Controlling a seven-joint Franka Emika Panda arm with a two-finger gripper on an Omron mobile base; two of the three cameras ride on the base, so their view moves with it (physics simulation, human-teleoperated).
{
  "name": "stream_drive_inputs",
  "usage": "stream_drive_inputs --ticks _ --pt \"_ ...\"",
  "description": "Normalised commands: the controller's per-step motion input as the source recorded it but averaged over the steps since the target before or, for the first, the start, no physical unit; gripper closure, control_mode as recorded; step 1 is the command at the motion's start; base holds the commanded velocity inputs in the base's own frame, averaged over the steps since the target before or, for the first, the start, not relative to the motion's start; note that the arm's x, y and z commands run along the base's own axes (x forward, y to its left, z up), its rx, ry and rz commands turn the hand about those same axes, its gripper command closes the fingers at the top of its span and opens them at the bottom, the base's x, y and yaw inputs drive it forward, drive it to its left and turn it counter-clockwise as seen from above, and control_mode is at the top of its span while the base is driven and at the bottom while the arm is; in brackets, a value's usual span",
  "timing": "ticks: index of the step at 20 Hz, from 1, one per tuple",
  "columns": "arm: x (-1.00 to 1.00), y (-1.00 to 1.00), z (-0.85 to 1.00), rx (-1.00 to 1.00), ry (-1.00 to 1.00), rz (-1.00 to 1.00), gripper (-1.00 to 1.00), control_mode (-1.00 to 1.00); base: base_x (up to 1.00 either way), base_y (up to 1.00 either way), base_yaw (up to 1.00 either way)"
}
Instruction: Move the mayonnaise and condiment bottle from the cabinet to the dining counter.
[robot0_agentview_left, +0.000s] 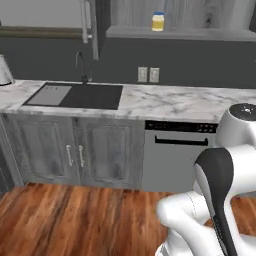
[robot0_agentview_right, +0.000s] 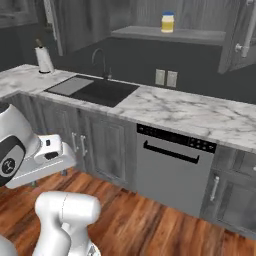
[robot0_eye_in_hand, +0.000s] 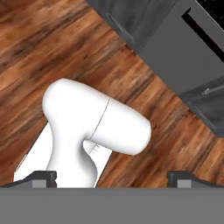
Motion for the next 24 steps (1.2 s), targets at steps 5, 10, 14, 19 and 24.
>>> stream_drive_inputs --ticks 5,10,14,19,24 --pt "0.00 0.00 0.00 0.00 0.00 0.00 -1.00 1.00 0.51 -0.01 -0.37" --pt "0.00 0.00 0.00 0.00 0.00 0.00 -1.00 1.00 0.80 -0.19 0.03" --pt "0.00 0.00 0.00 0.00 0.00 0.00 -1.00 1.00 0.92 -0.15 0.00" --pt "0.00 0.00 0.00 0.00 0.00 0.00 -1.00 1.00 0.78 -0.07 -0.14" --pt "0.00 0.00 0.00 0.00 0.00 0.00 -1.00 1.00 0.72 0.12 -0.25"
